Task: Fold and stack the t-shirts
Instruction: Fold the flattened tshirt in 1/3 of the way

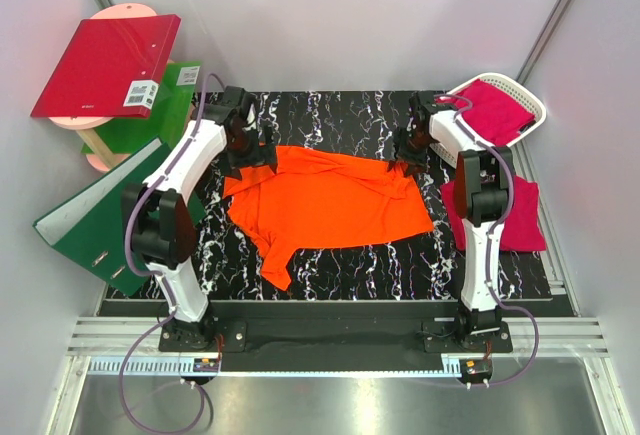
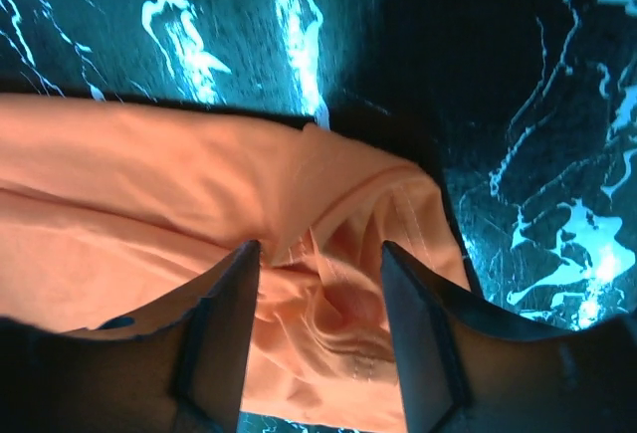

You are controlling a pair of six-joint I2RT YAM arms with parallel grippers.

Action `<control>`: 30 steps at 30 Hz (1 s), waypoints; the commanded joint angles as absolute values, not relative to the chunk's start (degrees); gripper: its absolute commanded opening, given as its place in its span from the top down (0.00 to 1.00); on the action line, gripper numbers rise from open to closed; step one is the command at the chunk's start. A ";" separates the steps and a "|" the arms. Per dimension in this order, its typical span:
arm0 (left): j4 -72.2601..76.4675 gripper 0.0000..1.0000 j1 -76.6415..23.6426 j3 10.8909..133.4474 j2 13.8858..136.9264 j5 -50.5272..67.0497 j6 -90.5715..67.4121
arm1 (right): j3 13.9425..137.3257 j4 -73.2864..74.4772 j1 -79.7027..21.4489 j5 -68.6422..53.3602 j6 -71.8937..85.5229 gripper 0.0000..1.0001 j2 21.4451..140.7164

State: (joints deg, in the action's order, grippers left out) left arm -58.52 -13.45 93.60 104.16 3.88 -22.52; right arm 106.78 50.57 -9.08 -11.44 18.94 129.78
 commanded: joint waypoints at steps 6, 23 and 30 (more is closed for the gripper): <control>-57.57 0.01 -14.15 92.20 100.55 4.48 -23.73 | 113.37 48.60 -9.05 -12.83 19.69 0.82 131.92; -57.66 0.01 -14.50 90.53 100.37 3.52 -24.52 | 115.57 49.92 -9.05 4.64 17.41 1.00 124.81; -57.83 0.01 -14.76 90.79 100.81 3.78 -24.08 | 119.79 47.82 -9.05 9.14 17.49 1.00 126.29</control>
